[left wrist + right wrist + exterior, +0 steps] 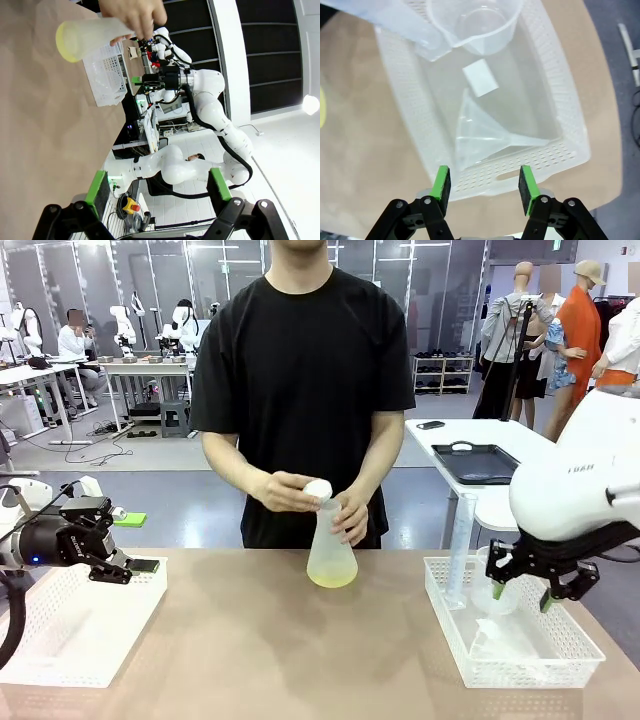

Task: Prepare the solutions needed for the experiment.
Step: When the human places the Big flask in the center of the table, pick up the Big flask and place it in the left Organizing basket.

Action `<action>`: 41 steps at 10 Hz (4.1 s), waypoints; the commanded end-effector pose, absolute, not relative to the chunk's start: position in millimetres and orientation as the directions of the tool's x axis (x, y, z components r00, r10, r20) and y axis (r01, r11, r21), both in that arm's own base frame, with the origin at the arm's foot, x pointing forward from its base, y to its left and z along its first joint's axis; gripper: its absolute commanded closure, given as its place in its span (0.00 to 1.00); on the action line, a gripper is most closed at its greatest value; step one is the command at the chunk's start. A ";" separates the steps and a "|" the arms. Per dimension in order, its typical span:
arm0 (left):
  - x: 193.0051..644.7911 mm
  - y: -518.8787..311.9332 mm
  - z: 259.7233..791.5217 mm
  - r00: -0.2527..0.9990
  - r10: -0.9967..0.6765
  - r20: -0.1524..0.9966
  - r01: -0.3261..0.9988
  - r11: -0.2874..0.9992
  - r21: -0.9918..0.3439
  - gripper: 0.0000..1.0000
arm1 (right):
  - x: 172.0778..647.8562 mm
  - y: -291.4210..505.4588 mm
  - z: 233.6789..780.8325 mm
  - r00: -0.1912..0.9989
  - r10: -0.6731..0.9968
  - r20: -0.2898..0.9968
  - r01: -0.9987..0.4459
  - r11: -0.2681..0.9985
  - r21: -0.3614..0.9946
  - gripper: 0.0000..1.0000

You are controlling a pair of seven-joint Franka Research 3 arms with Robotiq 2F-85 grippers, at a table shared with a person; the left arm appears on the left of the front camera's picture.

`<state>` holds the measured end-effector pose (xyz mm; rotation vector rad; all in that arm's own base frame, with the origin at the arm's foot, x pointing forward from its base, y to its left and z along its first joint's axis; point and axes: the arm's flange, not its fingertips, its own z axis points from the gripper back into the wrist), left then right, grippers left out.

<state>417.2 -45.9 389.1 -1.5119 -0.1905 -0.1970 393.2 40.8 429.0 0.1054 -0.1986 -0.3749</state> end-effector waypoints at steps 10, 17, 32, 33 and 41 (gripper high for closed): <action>417.8 -47.3 391.9 0.969 0.002 0.249 0.249 0.037 -0.968 0.00 | 418.3 29.3 462.3 0.864 -0.451 -0.224 0.411 0.374 0.831 0.30; 417.8 -47.3 391.9 0.969 0.002 0.249 0.249 0.037 -0.968 0.00 | 420.7 11.8 441.7 0.969 -0.168 -0.182 0.208 0.151 0.967 0.30; 417.8 -47.3 391.9 0.969 0.002 0.249 0.249 0.037 -0.968 0.00 | 416.4 17.4 437.7 0.985 -0.105 -0.137 0.151 0.143 0.978 0.30; 417.8 -47.3 391.9 0.969 0.002 0.249 0.249 0.037 -0.968 0.00 | 416.4 17.4 437.7 0.985 -0.105 -0.137 0.151 0.143 0.978 0.30; 417.8 -47.3 391.9 0.969 0.002 0.249 0.249 0.037 -0.968 0.00 | 416.4 17.4 437.7 0.985 -0.105 -0.137 0.151 0.143 0.978 0.30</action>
